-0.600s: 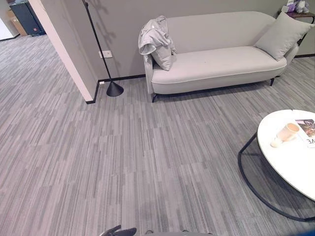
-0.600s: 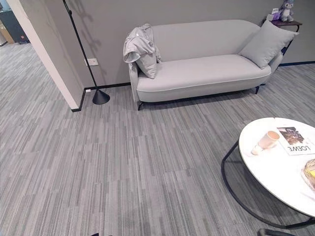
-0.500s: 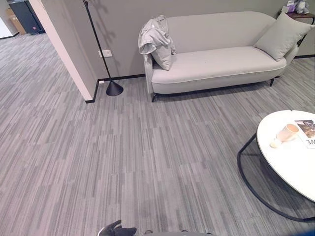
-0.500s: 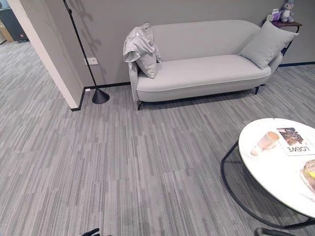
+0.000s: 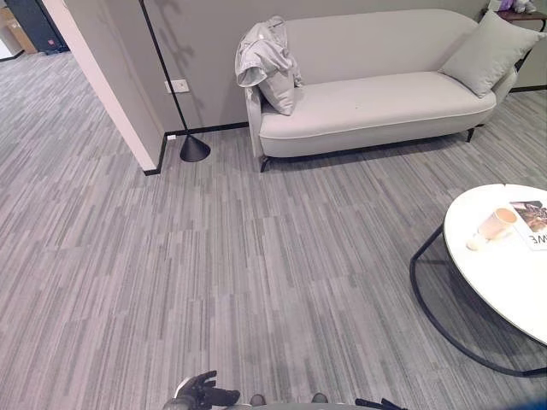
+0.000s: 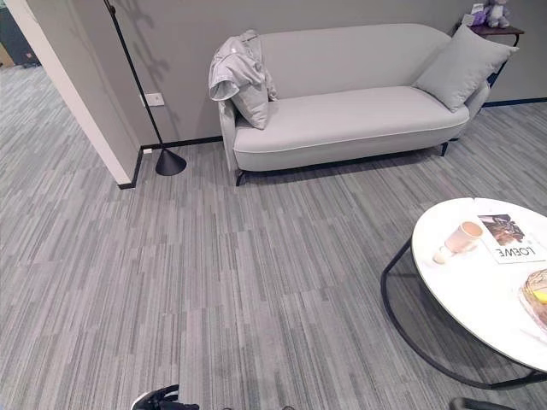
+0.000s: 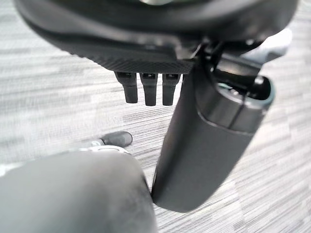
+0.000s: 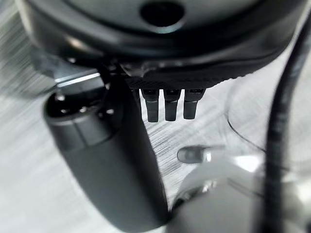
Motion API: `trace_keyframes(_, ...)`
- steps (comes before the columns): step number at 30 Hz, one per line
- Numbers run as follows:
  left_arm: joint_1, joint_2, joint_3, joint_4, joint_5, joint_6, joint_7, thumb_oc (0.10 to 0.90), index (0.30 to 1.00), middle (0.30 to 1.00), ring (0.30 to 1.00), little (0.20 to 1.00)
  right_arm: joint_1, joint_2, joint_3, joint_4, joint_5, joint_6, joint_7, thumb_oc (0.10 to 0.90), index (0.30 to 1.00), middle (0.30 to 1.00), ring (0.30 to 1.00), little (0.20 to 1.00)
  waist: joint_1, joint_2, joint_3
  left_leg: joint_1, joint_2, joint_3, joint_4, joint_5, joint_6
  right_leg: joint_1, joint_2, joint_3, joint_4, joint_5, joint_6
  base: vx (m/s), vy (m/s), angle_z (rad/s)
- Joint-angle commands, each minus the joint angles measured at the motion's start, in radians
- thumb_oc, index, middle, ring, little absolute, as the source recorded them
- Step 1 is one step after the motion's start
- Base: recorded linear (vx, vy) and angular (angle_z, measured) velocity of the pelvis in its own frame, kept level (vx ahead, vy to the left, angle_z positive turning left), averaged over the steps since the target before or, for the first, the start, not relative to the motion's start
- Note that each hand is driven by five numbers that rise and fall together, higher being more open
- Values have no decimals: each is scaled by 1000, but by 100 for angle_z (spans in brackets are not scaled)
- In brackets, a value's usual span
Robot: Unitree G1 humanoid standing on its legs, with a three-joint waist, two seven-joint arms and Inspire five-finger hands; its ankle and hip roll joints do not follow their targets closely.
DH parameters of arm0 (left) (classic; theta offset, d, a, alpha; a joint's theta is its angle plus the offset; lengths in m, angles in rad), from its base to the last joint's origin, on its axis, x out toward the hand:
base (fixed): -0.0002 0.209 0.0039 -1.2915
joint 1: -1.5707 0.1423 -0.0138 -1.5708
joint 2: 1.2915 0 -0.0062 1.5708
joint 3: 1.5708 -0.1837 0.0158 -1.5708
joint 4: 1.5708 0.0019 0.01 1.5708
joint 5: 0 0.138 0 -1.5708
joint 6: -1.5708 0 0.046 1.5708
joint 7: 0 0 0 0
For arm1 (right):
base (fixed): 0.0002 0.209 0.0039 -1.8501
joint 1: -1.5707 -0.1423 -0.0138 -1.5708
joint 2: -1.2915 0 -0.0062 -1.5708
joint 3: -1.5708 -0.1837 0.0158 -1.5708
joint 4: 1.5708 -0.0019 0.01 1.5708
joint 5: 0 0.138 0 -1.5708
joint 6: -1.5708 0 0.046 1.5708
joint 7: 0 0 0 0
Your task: Hang the clothes on the sofa on the clothes rack.
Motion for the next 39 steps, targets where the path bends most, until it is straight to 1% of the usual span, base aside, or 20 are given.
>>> trace_keyframes(1,21,10,-41,61,109,6,18,800,900,900,900,900,-11,11,106,-15,-242,13,-21,800,900,900,900,900,12,-39,-8,-8,5,25,-37,19,-20,43,-51,20,-69,57,76,0,0,0)
trace_keyframes(6,10,10,-32,65,104,9,32,800,900,900,900,900,-17,-3,96,-20,-238,15,-20,800,900,900,900,900,6,-35,3,16,16,40,-37,27,-21,56,-45,25,-69,48,70,-11,-55,-2)
trace_keyframes(9,-1,10,-34,64,95,8,40,800,900,900,900,900,-27,-1,93,-17,-228,13,-24,800,900,900,900,900,5,-41,26,-20,25,46,47,12,-24,55,-49,28,-60,45,63,-91,-76,-23)
trace_keyframes(10,-16,9,-36,51,71,5,46,800,900,900,900,900,-35,-4,92,-13,-221,11,-28,800,900,900,900,900,6,-52,60,-93,39,47,171,0,-38,52,-54,25,-51,38,51,-132,-109,-19)
trace_keyframes(11,-21,9,-36,47,61,4,51,800,900,900,900,900,-36,-4,91,-8,-216,11,-31,800,900,900,900,900,8,-60,74,-124,47,48,233,2,-44,54,-59,26,-47,33,42,-143,-142,-12)
trace_keyframes(13,-33,10,-39,42,62,5,62,800,900,900,900,900,-36,-5,90,9,-215,15,-34,800,900,900,900,900,12,-63,98,-191,71,31,372,48,-61,70,-49,25,-44,21,22,-28,-88,-9)
trace_keyframes(14,-33,10,-39,42,62,5,62,800,900,900,900,900,-37,-5,90,9,-215,15,-34,800,900,900,900,900,11,-62,98,-192,71,30,374,47,-62,70,-49,24,-44,21,22,-2,-68,-12)
trace_keyframes(15,-43,13,-54,34,69,4,66,800,900,900,900,900,-33,-7,92,27,-221,20,-36,800,900,900,900,900,15,-66,111,-259,67,10,428,118,-62,77,-47,23,-43,15,10,20,-38,-11)
trace_keyframes(19,-53,14,-65,39,76,6,61,800,900,900,900,900,-27,-8,102,53,-239,26,-28,800,900,900,900,900,29,-65,112,-325,31,1,353,111,-32,93,-44,41,-51,4,14,113,3,-1)
trace_keyframes(21,-65,13,-83,51,95,10,63,800,900,900,900,900,-23,-4,117,72,-251,28,-27,800,900,900,900,900,56,-43,113,-369,-3,-66,174,213,-41,119,-11,70,-58,-12,15,262,23,-8)
trace_keyframes(23,-77,8,-97,62,95,11,63,800,900,900,900,900,-27,-4,116,79,-241,23,-33,800,900,900,900,900,71,-31,116,-413,-11,-96,73,246,-48,137,6,90,-60,-30,11,207,3,-37)
trace_keyframes(25,-79,5,-98,64,90,11,62,800,900,900,900,900,-27,-4,117,82,-240,23,-33,800,900,900,900,900,76,-27,117,-421,-15,-103,33,256,-51,151,12,104,-61,-40,11,230,6,-43)
trace_keyframes(28,-69,-3,-93,81,91,16,65,800,900,900,900,900,-38,0,148,95,-292,27,-41,800,900,900,900,900,106,-12,104,-449,-3,-87,-19,288,-64,222,33,176,-65,-95,9,414,28,-35)
trace_keyframes(29,-58,-1,-83,87,97,18,63,800,900,900,900,900,-40,4,165,95,-317,28,-35,800,900,900,900,900,117,-12,83,-435,2,-86,-37,283,-58,235,36,198,-60,-107,15,422,48,-62)
trace_keyframes(30,-54,1,-77,92,101,20,62,800,900,900,900,900,-40,8,176,95,-337,29,-35,800,900,900,900,900,120,-10,68,-423,7,-92,-37,305,-58,247,40,214,-62,-117,15,455,63,-82)
trace_keyframes(32,-56,9,-77,97,116,22,56,800,900,900,900,900,-49,15,199,101,-366,32,-24,800,900,900,900,900,130,-20,46,-399,17,-81,-29,326,-59,269,30,230,-61,-147,13,415,91,-80)
trace_keyframes(35,-60,21,-75,100,146,23,60,800,900,900,900,900,-56,20,207,104,-377,34,-9,800,900,900,900,900,141,-45,20,-389,12,-64,-14,308,-41,277,-1,248,-47,-154,30,395,119,-59)
trace_keyframes(36,-64,35,-91,86,193,20,67,800,900,900,900,900,-55,24,212,102,-394,35,4,800,900,900,900,900,145,-67,-4,-377,-4,-37,0,282,-20,268,-42,240,1,-140,58,438,160,-43)
trace_keyframes(38,-70,42,-119,74,245,17,66,800,900,900,900,900,-63,20,236,99,-439,33,8,800,900,900,900,900,151,-86,-21,-351,-31,-13,0,246,5,236,-79,230,84,-92,89,411,164,-22)
trace_keyframes(39,-70,42,-119,74,245,17,66,800,900,900,900,900,-63,20,236,99,-439,33,8,800,900,900,900,900,151,-86,-22,-351,-30,-12,0,246,5,235,-78,230,84,-92,89,131,59,-11)
